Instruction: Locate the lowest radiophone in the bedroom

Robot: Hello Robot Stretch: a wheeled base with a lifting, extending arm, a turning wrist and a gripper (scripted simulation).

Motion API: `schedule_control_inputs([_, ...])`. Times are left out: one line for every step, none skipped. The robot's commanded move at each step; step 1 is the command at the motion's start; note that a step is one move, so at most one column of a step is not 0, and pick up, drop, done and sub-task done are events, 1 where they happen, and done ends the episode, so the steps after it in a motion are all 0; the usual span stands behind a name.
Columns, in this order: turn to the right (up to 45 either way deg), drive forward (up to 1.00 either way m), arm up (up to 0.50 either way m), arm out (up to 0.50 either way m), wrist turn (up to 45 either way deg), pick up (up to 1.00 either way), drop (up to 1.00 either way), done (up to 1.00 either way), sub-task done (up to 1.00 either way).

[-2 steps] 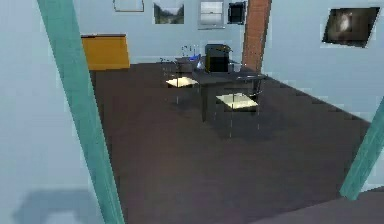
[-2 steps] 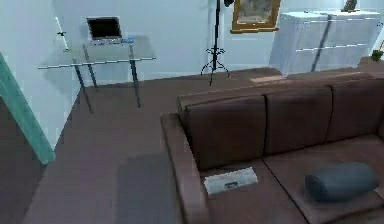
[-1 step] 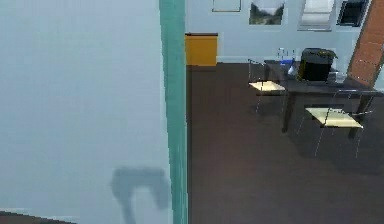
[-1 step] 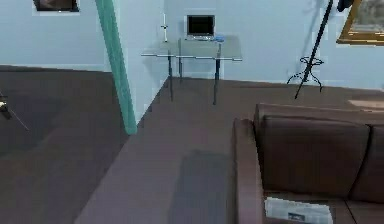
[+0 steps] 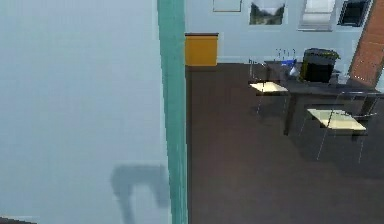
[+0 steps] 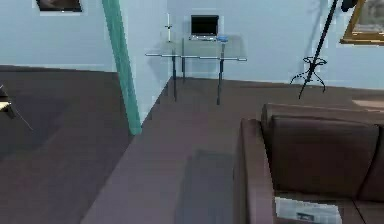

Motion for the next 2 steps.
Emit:
schedule_control_inputs([21.0, 0.0, 0.0, 0.0, 0.0, 0.0, 0.0, 0.0, 0.0])
schedule_control_inputs([0.0, 1.0, 0.0, 0.0, 0.0, 0.0, 0.0, 0.0, 0.0])
